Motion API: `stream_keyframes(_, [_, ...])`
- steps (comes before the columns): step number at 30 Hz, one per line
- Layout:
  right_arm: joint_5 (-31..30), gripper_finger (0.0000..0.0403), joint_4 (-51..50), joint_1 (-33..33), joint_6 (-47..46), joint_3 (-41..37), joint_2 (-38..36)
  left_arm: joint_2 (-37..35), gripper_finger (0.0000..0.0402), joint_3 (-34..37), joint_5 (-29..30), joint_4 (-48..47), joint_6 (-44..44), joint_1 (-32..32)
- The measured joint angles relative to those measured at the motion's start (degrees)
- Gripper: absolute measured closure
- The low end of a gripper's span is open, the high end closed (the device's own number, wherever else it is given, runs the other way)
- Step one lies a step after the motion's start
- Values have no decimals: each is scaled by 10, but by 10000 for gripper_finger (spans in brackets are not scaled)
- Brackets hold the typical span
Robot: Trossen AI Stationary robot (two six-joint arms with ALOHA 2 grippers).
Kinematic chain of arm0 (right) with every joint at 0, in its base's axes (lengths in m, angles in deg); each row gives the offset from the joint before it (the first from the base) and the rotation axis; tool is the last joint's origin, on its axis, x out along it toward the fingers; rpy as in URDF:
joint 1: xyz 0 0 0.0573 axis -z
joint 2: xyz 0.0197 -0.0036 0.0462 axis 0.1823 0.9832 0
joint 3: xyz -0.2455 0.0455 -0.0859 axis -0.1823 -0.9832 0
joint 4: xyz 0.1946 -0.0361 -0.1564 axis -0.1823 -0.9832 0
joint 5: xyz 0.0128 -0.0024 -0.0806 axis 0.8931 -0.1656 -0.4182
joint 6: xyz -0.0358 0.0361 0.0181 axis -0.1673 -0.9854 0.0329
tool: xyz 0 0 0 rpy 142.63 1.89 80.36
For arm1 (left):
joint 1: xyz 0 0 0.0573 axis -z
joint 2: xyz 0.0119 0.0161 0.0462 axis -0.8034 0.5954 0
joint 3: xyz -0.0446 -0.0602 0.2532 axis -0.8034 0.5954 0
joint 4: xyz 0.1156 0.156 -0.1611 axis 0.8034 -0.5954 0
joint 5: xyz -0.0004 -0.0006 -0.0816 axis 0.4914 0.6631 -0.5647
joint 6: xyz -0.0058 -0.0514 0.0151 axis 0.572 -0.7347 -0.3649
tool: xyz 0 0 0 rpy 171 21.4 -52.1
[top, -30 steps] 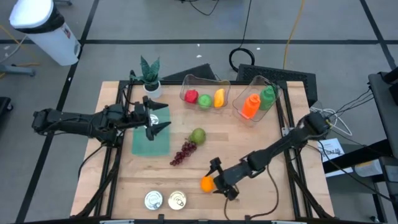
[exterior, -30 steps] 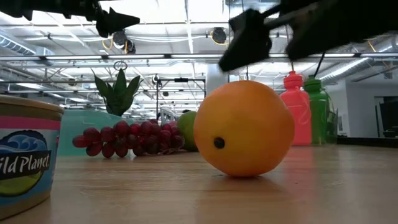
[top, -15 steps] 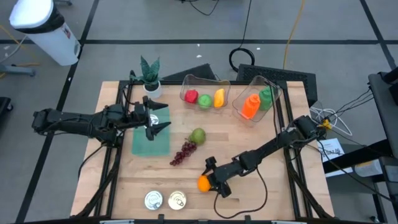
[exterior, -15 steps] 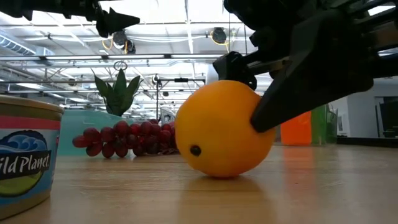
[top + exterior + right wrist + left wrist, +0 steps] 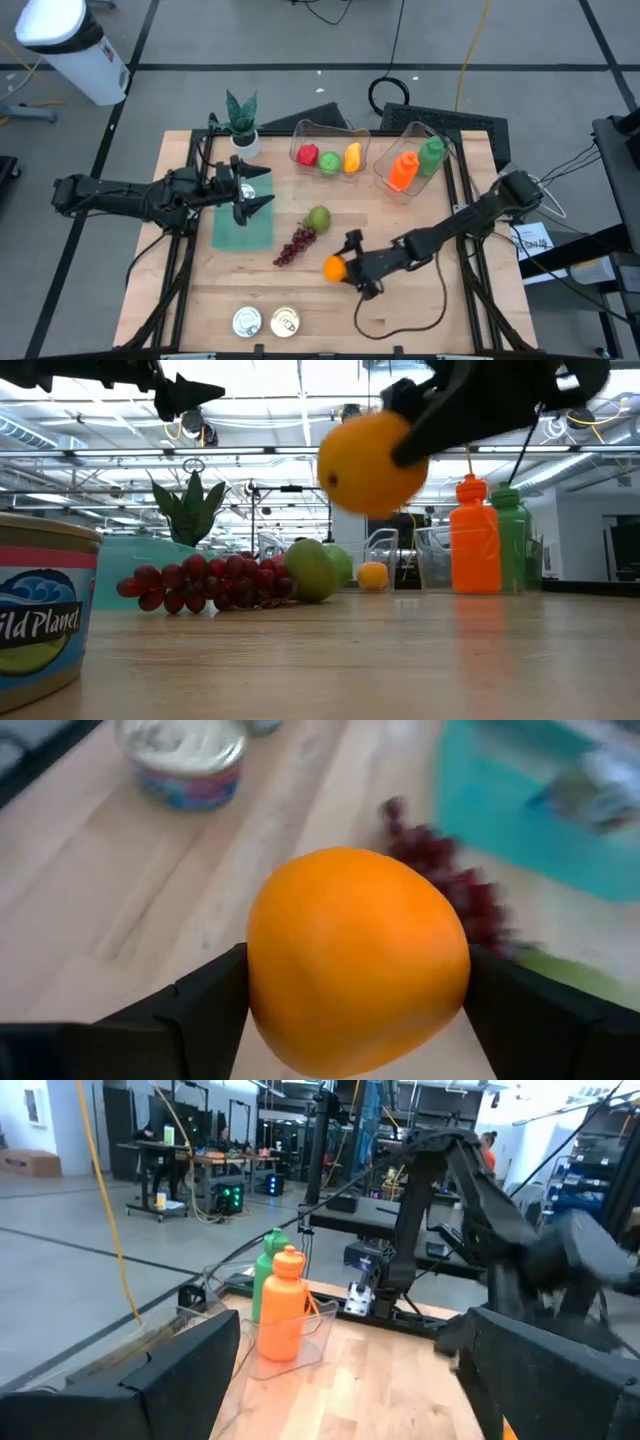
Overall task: Pick & Place Food Item
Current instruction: Put the orange into the left transparent bin
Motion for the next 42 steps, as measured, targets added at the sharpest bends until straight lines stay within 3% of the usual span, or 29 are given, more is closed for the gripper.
stream_keyframes(6, [-119,92,56,0,2,-97,-112,15,7,0,1,-6,-18,0])
stream_keyframes(11, [-209,88,210,21,80,-193,-170,51,7,0,15,28,-49,0])
stream_keyframes(16, [-223,90,356,54,167,-254,-175,115,7,0,17,104,-161,0])
stream_keyframes(24, [-223,85,402,82,234,-259,-172,253,7,0,26,224,-262,4])
stream_keyframes(30, [-222,88,440,82,272,-259,-172,344,7,-16,24,311,-284,8])
stream_keyframes(42, [-222,86,439,79,271,-259,-171,486,7,-171,-28,306,-232,30])
